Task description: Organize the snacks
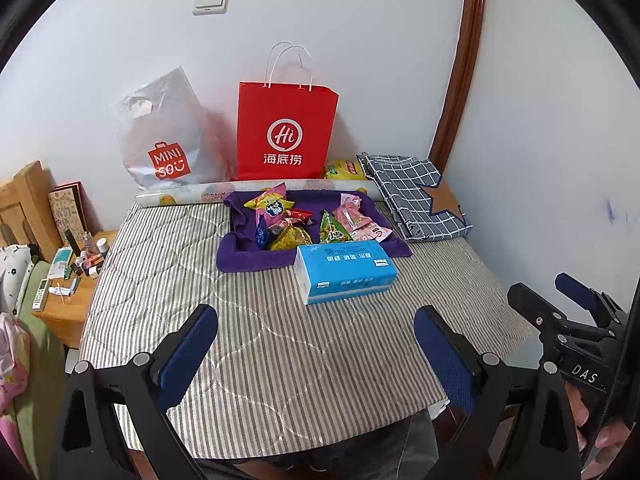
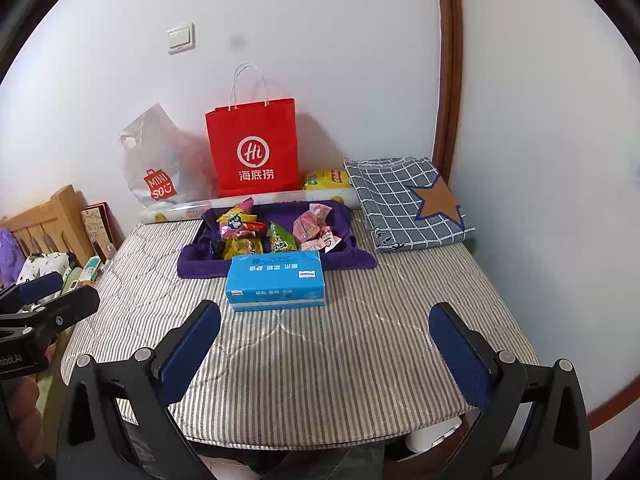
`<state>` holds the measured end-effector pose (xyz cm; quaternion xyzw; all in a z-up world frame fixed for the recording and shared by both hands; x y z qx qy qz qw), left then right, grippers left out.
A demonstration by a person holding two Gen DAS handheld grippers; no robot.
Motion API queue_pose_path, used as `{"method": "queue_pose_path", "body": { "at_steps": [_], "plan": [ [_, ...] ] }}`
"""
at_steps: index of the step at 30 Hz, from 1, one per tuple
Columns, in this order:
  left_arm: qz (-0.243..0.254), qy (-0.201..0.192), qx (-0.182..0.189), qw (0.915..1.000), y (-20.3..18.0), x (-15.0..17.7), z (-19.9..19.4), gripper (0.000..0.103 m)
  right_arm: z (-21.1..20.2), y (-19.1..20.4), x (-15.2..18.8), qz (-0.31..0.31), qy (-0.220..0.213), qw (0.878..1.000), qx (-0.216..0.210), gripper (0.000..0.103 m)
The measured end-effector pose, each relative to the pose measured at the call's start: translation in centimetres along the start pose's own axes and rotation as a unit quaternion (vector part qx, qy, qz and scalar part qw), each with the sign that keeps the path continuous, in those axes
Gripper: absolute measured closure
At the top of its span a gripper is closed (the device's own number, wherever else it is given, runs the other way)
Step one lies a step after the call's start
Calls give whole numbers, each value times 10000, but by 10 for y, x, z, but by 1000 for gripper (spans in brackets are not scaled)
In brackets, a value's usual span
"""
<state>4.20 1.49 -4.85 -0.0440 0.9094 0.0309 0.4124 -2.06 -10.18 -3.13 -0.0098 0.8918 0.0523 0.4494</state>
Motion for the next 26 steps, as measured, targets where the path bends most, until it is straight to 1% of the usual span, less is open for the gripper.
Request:
{"method": "queue_pose_path", "body": {
  "at_steps": [24,26],
  "plan": [
    [39,-11,36,10000,-5,2,-2,4,-7,-4,0,34,-60,10000,-9,0],
    [53,-89,29,9999,-5,1,-3,4,-8,-4,0,29,-62,10000,-13,0]
  ]
}}
Point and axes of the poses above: each gripper's, at about its wrist camera, not at the fingertips, and z roughly the way its jaws point, y to its left, x to its underside, the point moved 8 cm from there along z, roughly the way its jaws point, and after that the axes turned 14 degrees about -x, right-handed, at the moved point
